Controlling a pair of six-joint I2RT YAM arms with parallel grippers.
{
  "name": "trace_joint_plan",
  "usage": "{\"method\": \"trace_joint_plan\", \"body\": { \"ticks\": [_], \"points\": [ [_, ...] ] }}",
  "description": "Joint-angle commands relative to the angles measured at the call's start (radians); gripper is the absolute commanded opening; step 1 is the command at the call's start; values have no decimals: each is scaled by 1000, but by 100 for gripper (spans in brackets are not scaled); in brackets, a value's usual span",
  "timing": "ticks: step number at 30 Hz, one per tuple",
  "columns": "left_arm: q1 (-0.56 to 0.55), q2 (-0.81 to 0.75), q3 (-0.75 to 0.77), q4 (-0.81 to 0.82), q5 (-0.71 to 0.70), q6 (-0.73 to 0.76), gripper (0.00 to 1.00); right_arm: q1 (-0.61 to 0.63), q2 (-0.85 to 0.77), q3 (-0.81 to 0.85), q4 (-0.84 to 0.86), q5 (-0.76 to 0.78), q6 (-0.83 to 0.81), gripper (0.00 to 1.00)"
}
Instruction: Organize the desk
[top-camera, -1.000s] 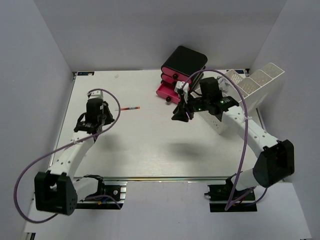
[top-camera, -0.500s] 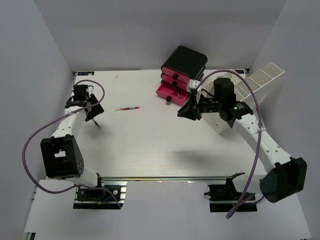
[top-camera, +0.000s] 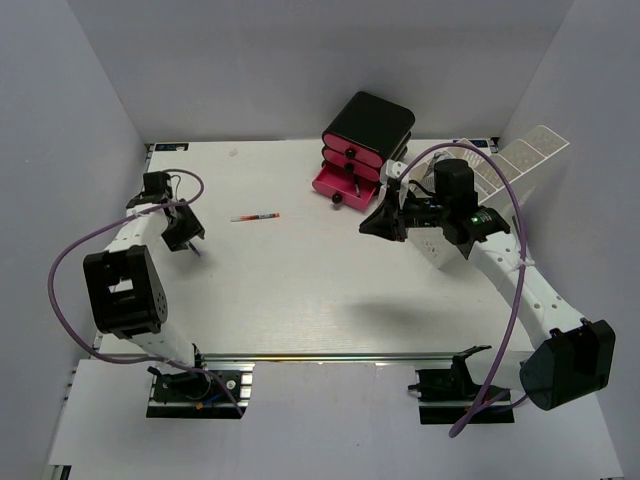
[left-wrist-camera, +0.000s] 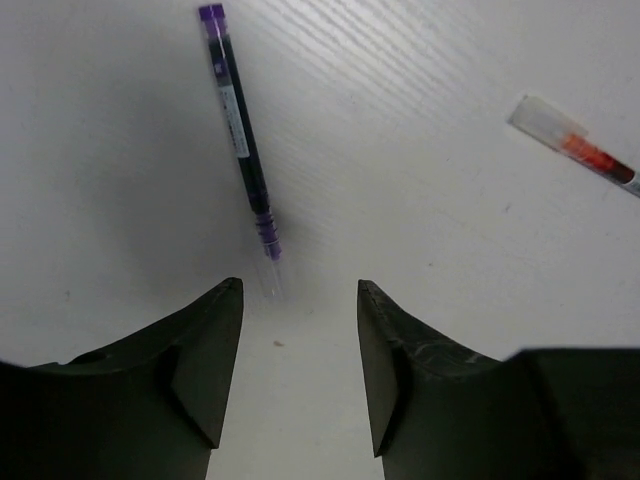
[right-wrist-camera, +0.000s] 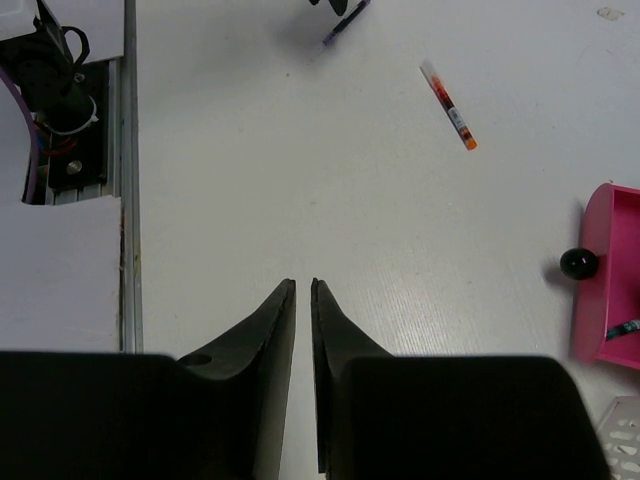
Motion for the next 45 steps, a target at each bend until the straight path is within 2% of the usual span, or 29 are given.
{"method": "trace_joint_plan", "body": {
  "ticks": [1, 6, 11, 27, 30, 32, 37, 45],
  "points": [
    [1, -74, -46, -15, 1, 13, 60, -6, -11, -1, 41, -30, 11, 18],
    [1, -95, -112, 31, 19, -15, 62, -12, -7, -2, 43, -25, 9, 18],
    [1, -74, -153, 77, 5, -28, 60, -22, -5, -4, 41, -25, 12, 18],
    [-18, 32, -114, 88, -1, -41, 54, -33, 1, -1, 37, -10, 6, 18],
    [-18, 47, -104, 82, -38, -41, 52, -35, -1, -2, 37, -10, 6, 18],
    [-18, 55, -95, 79, -41, -39, 50, -35, 1, -1, 35, -12, 6, 18],
    [-18, 76, -85, 63, -45, -31, 37, -35, -2, -1, 35, -5, 5, 18],
    [-18, 86, -97, 48, -47, -16, 30, -41, -10, -1, 35, -1, 2, 18]
  ]
}}
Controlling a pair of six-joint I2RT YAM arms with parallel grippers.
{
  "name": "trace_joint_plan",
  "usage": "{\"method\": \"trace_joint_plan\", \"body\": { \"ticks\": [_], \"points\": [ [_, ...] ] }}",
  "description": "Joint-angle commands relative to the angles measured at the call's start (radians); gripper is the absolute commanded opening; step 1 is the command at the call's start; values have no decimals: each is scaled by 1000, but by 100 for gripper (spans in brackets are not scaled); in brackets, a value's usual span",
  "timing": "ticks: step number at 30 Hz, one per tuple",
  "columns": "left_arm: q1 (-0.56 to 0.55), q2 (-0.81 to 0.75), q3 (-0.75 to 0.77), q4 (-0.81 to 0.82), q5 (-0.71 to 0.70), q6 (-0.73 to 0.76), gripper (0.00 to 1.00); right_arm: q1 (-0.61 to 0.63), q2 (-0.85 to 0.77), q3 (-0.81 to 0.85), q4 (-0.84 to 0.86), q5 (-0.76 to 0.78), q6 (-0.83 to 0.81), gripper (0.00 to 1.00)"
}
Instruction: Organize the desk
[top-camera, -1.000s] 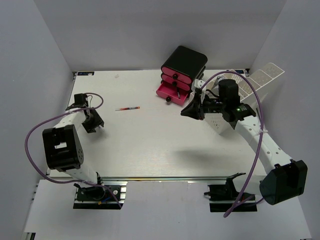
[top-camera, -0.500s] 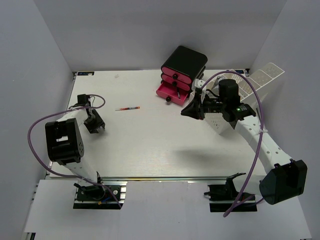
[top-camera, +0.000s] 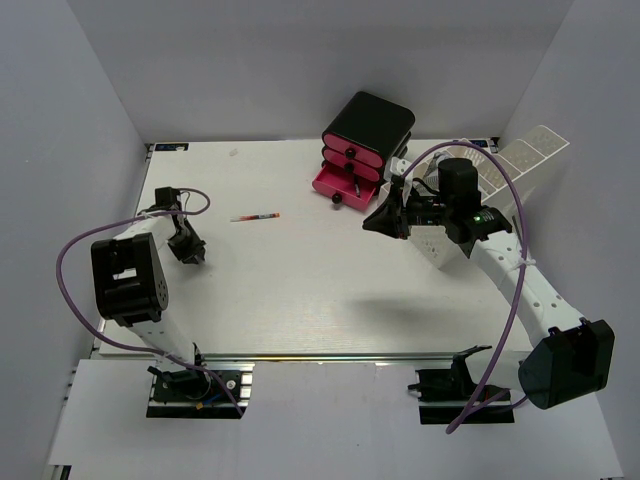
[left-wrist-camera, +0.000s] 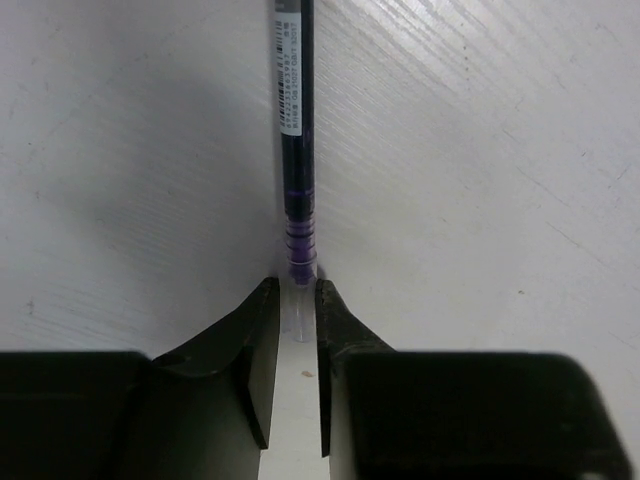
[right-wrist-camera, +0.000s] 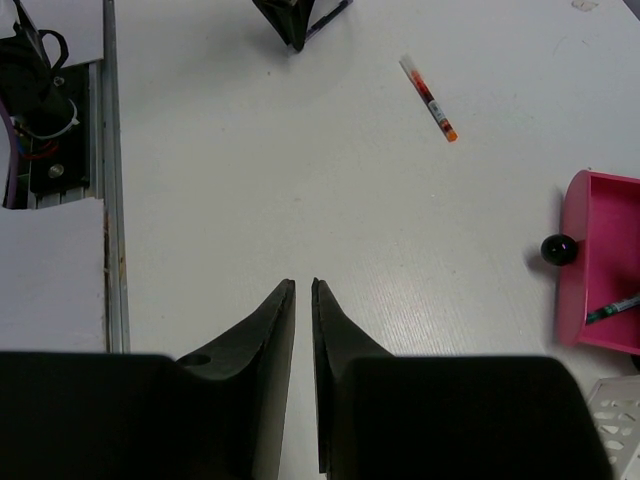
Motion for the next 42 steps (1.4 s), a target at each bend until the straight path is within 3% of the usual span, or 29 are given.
{"method": "trace_joint_plan", "body": {
  "ticks": [1, 9, 17, 25, 32, 38, 42],
  "points": [
    [-4, 0, 17, -20, -9, 17, 26, -7, -13, 3, 20, -5, -3, 18],
    [-4, -95, 13, -42, 87, 48, 14, -11, -15, 3, 20, -8, -3, 18],
    [-24, -334, -56, -19, 369, 64, 7, -22, -12, 1, 20, -8, -2, 17],
    [-189, -425, -42, 7, 595, 15, 7, -59, -33, 5, 32, 21, 3, 14],
    [-432, -364, 74, 81, 575, -76, 7, -120, -91, -23, 105, 78, 63, 9],
    [-539, -197, 200, 159, 571, -231, 7, -172, -104, -35, 141, 66, 130, 8],
    [-562, -31, 379, 153, 574, -301, 8, -186, -119, -45, 155, 75, 139, 8]
  ]
}}
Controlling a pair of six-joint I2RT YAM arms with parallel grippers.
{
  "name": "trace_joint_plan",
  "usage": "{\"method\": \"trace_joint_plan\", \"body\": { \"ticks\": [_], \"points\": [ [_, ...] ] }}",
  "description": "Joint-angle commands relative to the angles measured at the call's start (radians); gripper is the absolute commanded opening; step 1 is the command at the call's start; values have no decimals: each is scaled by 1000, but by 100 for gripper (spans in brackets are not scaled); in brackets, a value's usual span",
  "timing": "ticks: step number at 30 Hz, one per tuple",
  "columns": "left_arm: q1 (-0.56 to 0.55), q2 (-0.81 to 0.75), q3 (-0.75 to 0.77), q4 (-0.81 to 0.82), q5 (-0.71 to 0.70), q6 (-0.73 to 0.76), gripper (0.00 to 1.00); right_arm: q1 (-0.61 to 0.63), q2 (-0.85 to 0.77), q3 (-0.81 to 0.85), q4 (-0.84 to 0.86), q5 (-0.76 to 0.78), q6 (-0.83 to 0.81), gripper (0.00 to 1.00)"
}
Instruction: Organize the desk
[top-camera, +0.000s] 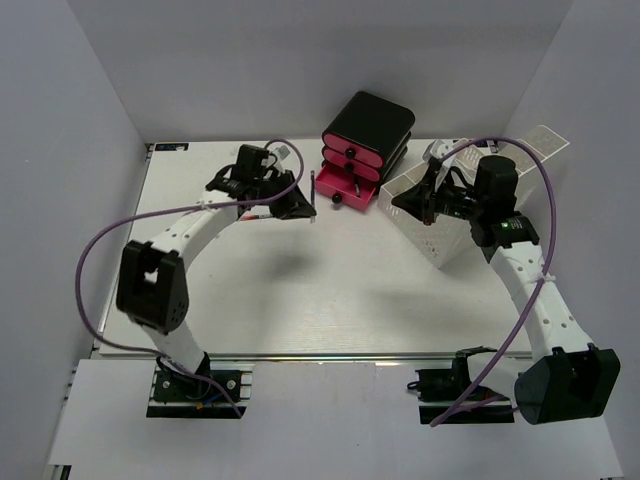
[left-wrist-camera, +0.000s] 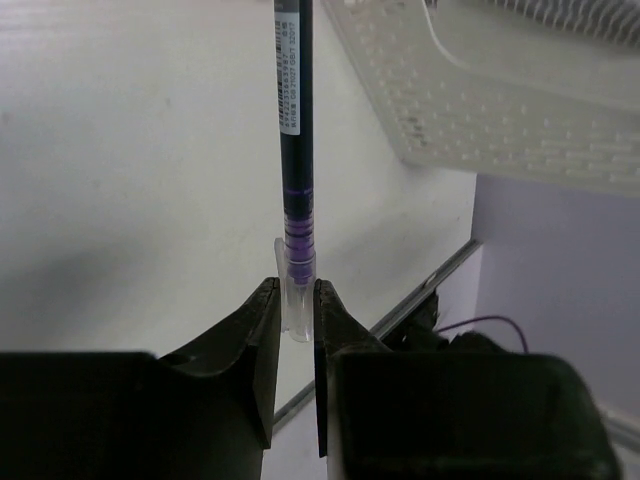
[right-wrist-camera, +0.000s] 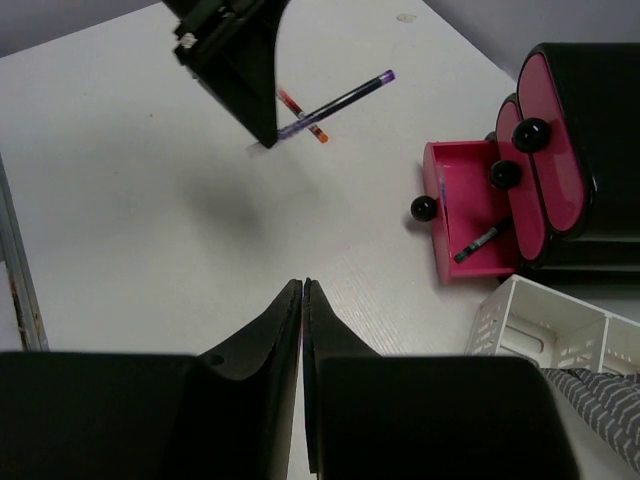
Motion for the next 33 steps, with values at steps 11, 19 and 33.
{"method": "trace_joint_plan", "body": {
  "ticks": [11, 19, 33],
  "points": [
    [-14, 383, 409, -18, 19, -261, 8, -39, -40, -28, 80, 0, 63, 7],
    [-14, 523, 558, -25, 26, -332, 8, -42, -49, -31, 90, 9, 77, 7],
    [-33, 669, 693, 28, 54, -439, 8, -55, -60, -39, 101, 14, 80, 7]
  ]
}}
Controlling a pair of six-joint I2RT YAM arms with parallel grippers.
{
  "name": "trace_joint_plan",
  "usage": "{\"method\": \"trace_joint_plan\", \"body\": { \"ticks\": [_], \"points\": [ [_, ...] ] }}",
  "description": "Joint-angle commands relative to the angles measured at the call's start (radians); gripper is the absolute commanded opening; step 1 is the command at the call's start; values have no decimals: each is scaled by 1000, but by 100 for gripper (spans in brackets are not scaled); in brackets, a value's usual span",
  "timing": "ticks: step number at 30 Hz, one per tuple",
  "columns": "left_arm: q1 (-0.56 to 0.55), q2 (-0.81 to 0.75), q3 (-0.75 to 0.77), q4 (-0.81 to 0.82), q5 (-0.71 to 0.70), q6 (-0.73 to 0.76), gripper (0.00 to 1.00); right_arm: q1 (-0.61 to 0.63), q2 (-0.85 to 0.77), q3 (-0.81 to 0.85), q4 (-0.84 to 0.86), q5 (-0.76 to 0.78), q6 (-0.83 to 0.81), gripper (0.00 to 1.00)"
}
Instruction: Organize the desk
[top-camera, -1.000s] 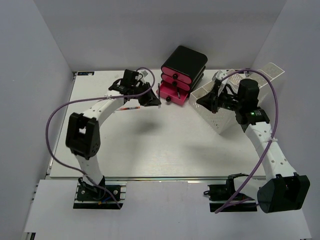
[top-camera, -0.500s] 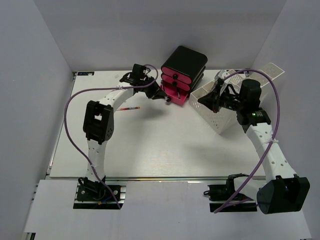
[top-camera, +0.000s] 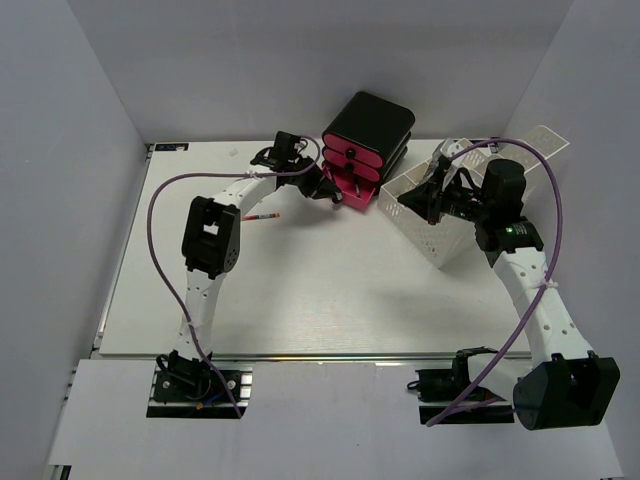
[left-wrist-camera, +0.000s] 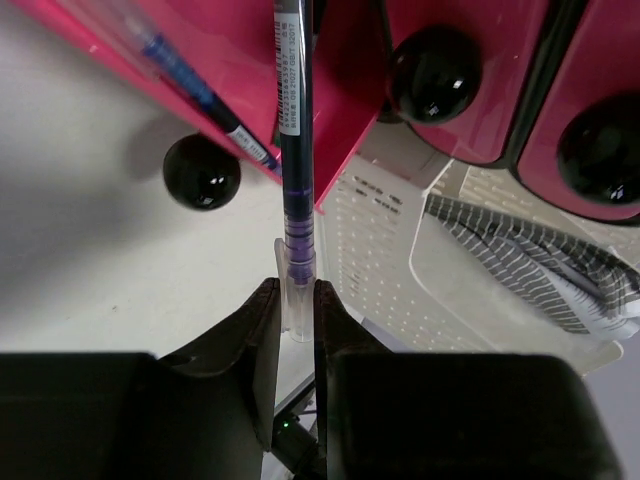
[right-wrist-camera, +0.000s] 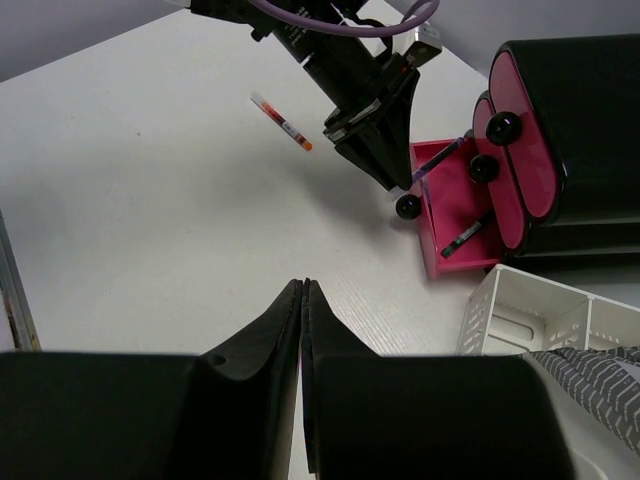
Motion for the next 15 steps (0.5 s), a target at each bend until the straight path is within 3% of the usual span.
{"method": "trace_joint_plan", "body": {
  "ticks": [1, 15],
  "points": [
    [-13, 6, 82, 25, 26, -36, 8, -5, -25, 1, 39, 3, 8, 7],
    [-13, 65, 124, 78, 26, -105, 13, -14, -28, -2, 44, 2, 8, 7]
  ]
}}
